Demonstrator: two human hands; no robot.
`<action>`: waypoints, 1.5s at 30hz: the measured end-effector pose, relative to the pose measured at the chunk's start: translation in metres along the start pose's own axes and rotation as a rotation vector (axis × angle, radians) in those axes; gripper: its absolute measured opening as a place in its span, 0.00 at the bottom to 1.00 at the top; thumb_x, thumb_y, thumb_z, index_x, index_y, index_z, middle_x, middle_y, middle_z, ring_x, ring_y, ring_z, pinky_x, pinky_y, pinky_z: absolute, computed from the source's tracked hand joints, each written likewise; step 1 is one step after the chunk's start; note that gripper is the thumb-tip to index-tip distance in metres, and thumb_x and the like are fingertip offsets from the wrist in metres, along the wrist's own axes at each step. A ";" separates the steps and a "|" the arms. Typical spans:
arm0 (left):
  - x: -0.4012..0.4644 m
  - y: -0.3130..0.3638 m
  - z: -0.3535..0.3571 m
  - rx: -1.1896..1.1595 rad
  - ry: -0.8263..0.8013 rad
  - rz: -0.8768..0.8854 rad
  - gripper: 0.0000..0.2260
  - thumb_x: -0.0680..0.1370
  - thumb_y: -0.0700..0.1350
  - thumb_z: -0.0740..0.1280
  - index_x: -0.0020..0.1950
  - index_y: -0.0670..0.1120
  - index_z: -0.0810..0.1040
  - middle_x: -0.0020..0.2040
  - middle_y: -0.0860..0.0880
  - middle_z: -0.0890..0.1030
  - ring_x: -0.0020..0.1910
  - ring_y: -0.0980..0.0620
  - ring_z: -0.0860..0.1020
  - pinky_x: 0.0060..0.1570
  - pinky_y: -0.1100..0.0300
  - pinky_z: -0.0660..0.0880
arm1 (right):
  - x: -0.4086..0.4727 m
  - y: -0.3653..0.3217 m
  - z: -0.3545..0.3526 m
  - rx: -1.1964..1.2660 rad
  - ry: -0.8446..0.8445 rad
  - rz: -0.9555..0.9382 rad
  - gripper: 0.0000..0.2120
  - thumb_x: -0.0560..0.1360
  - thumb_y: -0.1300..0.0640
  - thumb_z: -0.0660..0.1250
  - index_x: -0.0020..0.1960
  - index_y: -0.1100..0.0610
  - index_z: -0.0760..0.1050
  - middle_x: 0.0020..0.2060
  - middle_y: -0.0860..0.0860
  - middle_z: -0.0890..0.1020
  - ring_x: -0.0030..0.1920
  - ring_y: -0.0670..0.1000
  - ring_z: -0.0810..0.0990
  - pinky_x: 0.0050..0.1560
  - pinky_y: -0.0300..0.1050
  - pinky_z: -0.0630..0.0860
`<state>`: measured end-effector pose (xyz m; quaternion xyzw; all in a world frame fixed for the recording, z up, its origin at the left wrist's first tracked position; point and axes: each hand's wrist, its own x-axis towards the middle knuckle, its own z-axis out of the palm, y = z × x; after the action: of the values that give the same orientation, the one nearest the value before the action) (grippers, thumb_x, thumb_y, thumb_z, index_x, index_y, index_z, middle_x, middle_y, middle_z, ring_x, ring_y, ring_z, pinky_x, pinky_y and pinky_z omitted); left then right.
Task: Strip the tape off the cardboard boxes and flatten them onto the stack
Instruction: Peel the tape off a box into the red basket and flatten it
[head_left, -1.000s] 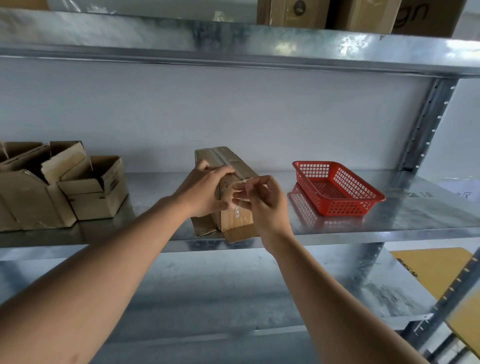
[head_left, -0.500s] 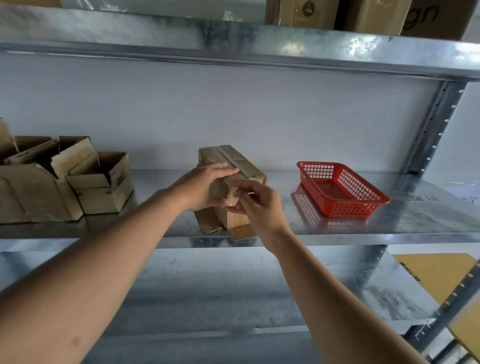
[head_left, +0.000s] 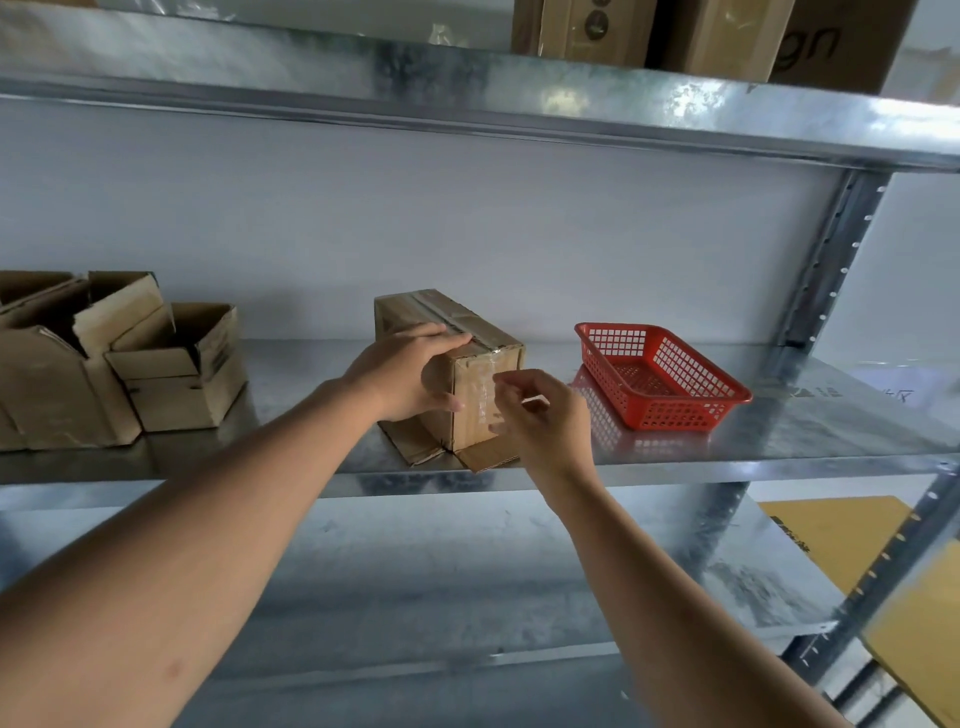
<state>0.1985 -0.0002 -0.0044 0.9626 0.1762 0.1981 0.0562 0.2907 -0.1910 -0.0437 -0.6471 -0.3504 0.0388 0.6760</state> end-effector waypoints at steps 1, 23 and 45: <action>0.000 0.000 0.000 0.001 -0.001 -0.001 0.43 0.71 0.65 0.77 0.82 0.62 0.62 0.82 0.53 0.62 0.81 0.50 0.59 0.76 0.49 0.62 | 0.002 -0.001 0.000 -0.026 0.014 -0.004 0.09 0.77 0.60 0.72 0.55 0.52 0.84 0.38 0.53 0.85 0.36 0.50 0.86 0.39 0.51 0.86; -0.001 -0.004 -0.001 0.024 0.068 0.042 0.39 0.70 0.61 0.78 0.79 0.62 0.68 0.73 0.54 0.72 0.73 0.47 0.66 0.65 0.42 0.75 | 0.014 0.005 0.058 -0.316 0.174 -0.267 0.05 0.71 0.53 0.79 0.45 0.49 0.85 0.45 0.46 0.83 0.40 0.45 0.84 0.43 0.48 0.80; 0.004 0.010 0.006 0.072 0.118 0.005 0.42 0.67 0.75 0.71 0.78 0.61 0.69 0.68 0.54 0.74 0.70 0.48 0.66 0.60 0.42 0.78 | 0.022 0.003 0.030 -0.105 0.372 0.047 0.10 0.77 0.57 0.74 0.52 0.42 0.80 0.37 0.42 0.84 0.34 0.43 0.84 0.39 0.40 0.75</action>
<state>0.2075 -0.0088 -0.0065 0.9511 0.1838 0.2482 0.0107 0.2929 -0.1541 -0.0399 -0.6855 -0.2055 -0.0839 0.6935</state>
